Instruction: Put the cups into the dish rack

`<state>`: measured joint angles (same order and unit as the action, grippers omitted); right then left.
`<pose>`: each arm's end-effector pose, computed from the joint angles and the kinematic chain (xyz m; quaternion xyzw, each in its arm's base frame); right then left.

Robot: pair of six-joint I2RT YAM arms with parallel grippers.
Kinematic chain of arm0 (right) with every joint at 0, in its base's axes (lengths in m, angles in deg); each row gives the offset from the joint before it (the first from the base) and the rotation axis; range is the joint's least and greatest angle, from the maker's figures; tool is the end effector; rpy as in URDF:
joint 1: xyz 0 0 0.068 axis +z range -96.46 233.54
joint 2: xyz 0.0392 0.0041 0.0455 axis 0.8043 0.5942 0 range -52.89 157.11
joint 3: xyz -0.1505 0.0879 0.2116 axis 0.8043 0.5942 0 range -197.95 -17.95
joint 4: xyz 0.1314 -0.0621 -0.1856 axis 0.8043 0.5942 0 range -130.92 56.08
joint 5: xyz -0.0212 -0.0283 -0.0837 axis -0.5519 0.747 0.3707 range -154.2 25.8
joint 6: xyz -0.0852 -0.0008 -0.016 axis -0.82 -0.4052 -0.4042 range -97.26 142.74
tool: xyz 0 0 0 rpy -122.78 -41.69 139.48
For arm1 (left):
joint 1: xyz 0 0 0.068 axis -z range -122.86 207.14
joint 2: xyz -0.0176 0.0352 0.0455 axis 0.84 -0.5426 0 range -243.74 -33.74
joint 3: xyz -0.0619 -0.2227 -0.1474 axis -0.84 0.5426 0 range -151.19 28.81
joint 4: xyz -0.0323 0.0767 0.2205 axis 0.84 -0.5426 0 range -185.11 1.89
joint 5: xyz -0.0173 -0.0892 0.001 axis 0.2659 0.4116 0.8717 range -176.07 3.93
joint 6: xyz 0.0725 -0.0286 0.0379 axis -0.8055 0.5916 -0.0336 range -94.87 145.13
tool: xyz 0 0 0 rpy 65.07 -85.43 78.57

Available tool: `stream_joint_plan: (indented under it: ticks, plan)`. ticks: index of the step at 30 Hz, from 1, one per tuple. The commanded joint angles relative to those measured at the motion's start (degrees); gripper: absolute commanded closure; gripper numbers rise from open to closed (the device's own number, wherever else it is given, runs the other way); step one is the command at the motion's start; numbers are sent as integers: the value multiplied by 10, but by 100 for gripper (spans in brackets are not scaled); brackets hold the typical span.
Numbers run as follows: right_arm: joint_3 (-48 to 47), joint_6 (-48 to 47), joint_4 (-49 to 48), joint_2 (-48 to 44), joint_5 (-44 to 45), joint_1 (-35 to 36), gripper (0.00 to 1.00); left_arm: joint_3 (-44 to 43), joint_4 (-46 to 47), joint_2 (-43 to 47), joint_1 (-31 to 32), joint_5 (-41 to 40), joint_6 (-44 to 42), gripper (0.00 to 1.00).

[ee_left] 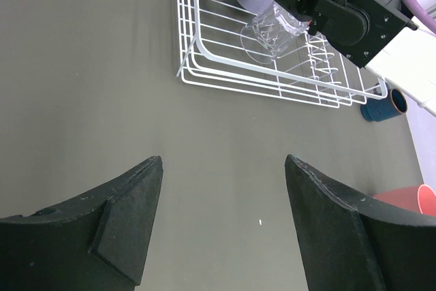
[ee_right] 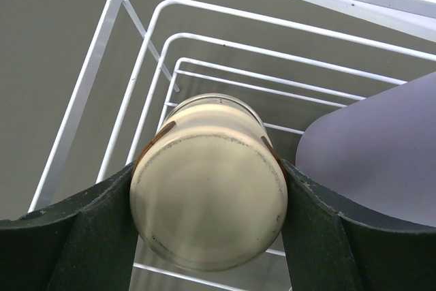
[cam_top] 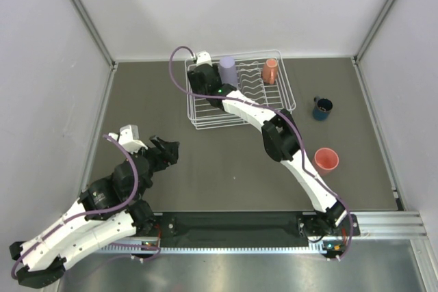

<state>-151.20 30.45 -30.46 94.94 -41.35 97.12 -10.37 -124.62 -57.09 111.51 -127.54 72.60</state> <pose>0.4559 0.3928 0.1970 -0.1534 0.8194 0.0772 0.5469 0.0947 -0.0453 0.2892 -0.1546 0.7800 -0.2292 0.5614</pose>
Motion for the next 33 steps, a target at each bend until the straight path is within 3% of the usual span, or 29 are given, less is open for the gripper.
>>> stream_joint_plan:
  ticks: [1,6,9,22,29,33]
  plan:
    - [-34,5,-23,6,-3,-5,31,2,1,5,1,-11,-2,22]
    - [-35,4,-21,8,-3,-5,15,4,2,3,1,-9,-1,22]
    - [-37,4,-19,11,-2,-5,11,5,2,3,1,-8,-1,22]
    - [-37,5,-11,-24,-5,-1,8,4,6,1,1,-2,2,22]
    - [-13,-17,-6,-101,13,17,7,1,3,-3,1,20,20,23]
    - [47,-24,0,-170,32,27,7,-4,-1,-8,1,42,33,20]
